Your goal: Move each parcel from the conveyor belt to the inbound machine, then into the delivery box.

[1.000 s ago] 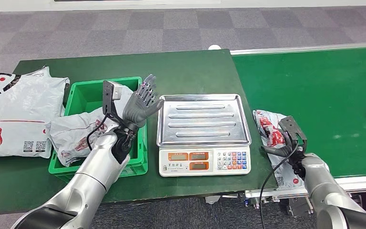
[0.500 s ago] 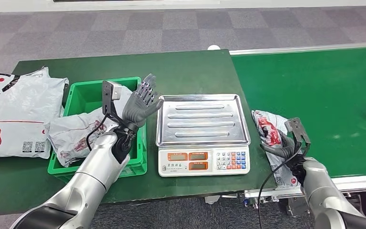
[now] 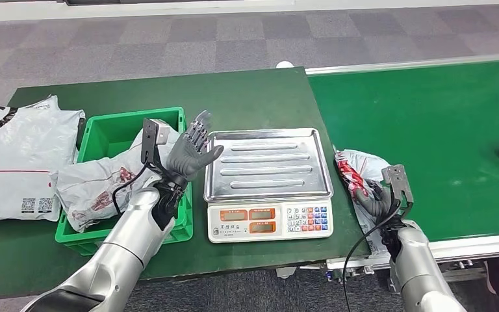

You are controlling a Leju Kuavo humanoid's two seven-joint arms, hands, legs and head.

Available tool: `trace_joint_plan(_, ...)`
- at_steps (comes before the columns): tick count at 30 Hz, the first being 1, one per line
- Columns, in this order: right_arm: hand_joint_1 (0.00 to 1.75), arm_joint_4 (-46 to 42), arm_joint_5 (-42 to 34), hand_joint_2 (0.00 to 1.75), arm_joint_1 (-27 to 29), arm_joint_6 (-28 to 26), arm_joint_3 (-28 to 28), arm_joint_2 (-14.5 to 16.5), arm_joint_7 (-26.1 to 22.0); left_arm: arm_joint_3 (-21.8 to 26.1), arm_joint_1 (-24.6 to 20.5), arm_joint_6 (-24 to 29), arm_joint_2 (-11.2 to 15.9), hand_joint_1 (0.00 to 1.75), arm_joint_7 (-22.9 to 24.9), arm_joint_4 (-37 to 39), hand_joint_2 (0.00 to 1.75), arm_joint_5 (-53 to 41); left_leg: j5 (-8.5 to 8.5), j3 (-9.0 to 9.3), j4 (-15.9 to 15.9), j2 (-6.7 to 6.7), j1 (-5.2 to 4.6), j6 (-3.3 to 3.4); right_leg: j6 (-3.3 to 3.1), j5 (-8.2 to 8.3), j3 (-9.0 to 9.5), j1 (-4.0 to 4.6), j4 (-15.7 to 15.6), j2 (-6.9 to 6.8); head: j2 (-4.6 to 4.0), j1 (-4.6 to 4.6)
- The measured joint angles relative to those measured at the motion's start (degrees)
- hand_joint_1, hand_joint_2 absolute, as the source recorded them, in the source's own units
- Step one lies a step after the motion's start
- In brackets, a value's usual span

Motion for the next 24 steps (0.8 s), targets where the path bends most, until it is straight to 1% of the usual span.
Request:
trace_joint_plan(3, 1.75, -4.3, 3.8, 1.75, 1.8, -3.2, 1.4, 0.7, -0.8, 0.0, 0.5, 0.2, 0.0, 0.00, 0.2, -0.7, 1.75, -0.6, 0.01, 0.03, -0.1, 0.00, 0.00, -0.02, -0.08, -0.04, -0.01, 0.00, 0.0, 0.00, 0.00, 0.00)
trace_joint_plan(6, 1.75, -8.7, 9.5, 1.75, 3.0, -7.8, 2.7, 1.3, -2.9, 0.1, 1.2, 0.4, 0.0, 0.00, 0.3, -1.4, 1.75, -1.3, 0.05, 0.00, -0.2, 0.00, -0.01, -0.08, -0.12, -0.06, -0.09, -0.01, 0.0, -0.01, 0.00, 0.00)
trace_joint_plan(9, 1.75, -13.0, 13.0, 1.75, 2.4, -11.0, 3.5, 1.7, -5.7, 0.4, 1.6, 0.3, 0.0, 0.00, 0.1, -1.8, 1.75, -2.0, 0.10, -0.08, -0.2, -0.03, -0.03, -0.15, -0.14, -0.06, -0.18, -0.03, 0.0, -0.05, -0.01, -0.02)
trace_joint_plan(11, 1.75, -14.4, 12.8, 1.75, 0.2, -11.5, 3.8, 1.5, -7.8, 0.6, 1.6, 0.2, -0.1, 0.00, -0.2, -1.7, 1.75, -2.2, 0.16, -0.11, -0.2, -0.11, -0.05, -0.19, -0.14, -0.06, -0.21, -0.05, 0.1, -0.12, -0.02, -0.02)
trace_joint_plan(14, 1.75, -14.7, 10.9, 1.75, -5.0, -11.7, 4.2, 0.4, -10.7, 0.6, 1.0, -0.2, -0.2, 0.00, -0.3, -1.2, 1.75, -2.1, 0.31, -0.19, -0.2, -0.40, -0.11, -0.06, -0.12, -0.04, -0.20, -0.07, 0.1, -0.48, 0.00, -0.02)
trace_joint_plan(17, 1.75, -14.5, 9.9, 1.75, -9.2, -11.9, 4.5, -0.7, -11.8, 0.6, 0.0, -0.3, -0.3, 0.00, -0.4, -0.6, 1.75, -1.9, 0.39, -0.26, -0.2, -0.73, -0.17, 0.06, -0.08, -0.02, -0.12, -0.10, 0.0, -0.82, -0.01, -0.01)
trace_joint_plan(20, 1.75, -14.4, 9.5, 1.75, -11.0, -12.1, 4.8, -1.0, -12.2, 0.6, -0.4, -0.4, -0.3, 0.00, -0.6, 0.0, 1.75, -1.9, 0.40, -0.29, -0.1, -0.88, -0.22, 0.09, -0.04, -0.03, -0.06, -0.16, 0.0, -0.95, -0.01, 0.00)
trace_joint_plan(24, 1.75, -14.3, 9.4, 1.75, -11.7, -12.1, 5.0, -1.1, -12.3, 0.6, -0.5, -0.4, -0.3, 0.00, -0.7, 0.5, 1.75, -1.9, 0.39, -0.35, -0.1, -1.02, -0.33, 0.13, 0.02, -0.05, -0.06, -0.26, 0.0, -1.05, -0.01, 0.00)
